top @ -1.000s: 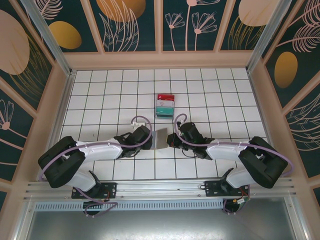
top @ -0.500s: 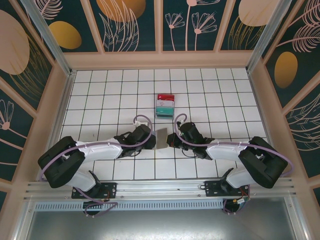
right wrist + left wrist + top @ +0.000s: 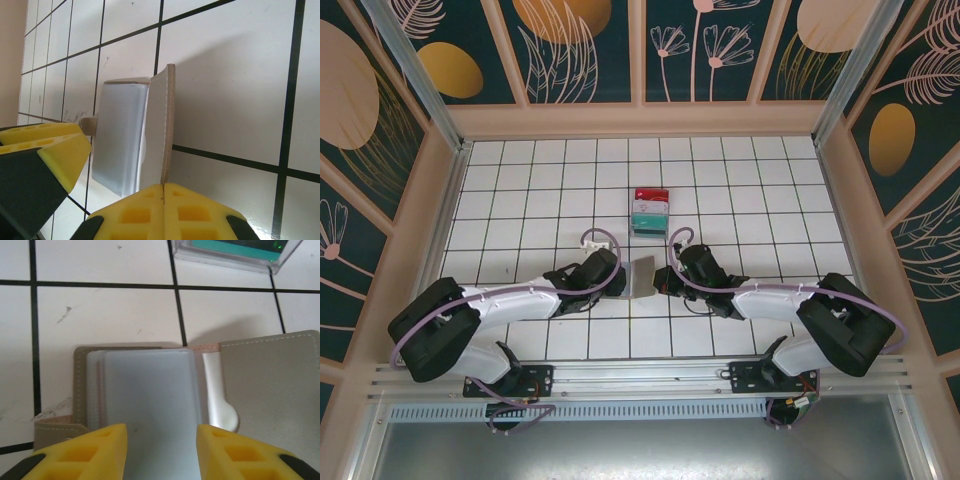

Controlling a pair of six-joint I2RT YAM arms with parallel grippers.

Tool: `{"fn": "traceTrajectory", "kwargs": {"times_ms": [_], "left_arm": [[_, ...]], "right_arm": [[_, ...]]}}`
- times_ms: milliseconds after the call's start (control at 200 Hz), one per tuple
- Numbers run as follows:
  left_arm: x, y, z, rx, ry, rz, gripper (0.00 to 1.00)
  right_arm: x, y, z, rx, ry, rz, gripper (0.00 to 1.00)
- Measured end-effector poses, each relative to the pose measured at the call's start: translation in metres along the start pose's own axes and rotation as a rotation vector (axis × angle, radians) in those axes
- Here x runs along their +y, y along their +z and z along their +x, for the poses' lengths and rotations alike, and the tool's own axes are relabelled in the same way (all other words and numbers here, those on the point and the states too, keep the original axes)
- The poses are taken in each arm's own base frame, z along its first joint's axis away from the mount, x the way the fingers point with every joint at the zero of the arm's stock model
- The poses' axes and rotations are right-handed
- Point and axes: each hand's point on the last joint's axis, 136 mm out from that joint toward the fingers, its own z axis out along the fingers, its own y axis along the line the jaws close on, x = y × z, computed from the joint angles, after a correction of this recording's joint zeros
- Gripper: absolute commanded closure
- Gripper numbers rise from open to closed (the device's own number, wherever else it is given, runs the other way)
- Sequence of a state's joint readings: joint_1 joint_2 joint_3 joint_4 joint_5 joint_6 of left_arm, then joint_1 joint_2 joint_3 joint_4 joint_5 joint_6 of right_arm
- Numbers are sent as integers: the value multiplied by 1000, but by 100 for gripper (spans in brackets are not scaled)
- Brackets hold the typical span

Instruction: Take the credit cards out of the card holder

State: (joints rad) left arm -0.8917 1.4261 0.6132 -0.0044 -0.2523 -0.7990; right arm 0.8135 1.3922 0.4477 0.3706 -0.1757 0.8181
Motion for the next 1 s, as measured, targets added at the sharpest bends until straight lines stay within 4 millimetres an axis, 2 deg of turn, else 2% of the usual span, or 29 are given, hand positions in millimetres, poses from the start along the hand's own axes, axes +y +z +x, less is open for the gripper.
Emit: {"fn": "traceTrajectory", "kwargs": {"times_ms": [250,430,1001], "left_arm": [[12,11,13,37,10,-59,58],[11,12,13,43,11,-54,59],[-26,10,15,83,6,132,58]], "right_arm": [[0,0,0,0,0,0,100],[0,0,0,0,0,0,100],[-1,0,0,2,0,2,100]]}}
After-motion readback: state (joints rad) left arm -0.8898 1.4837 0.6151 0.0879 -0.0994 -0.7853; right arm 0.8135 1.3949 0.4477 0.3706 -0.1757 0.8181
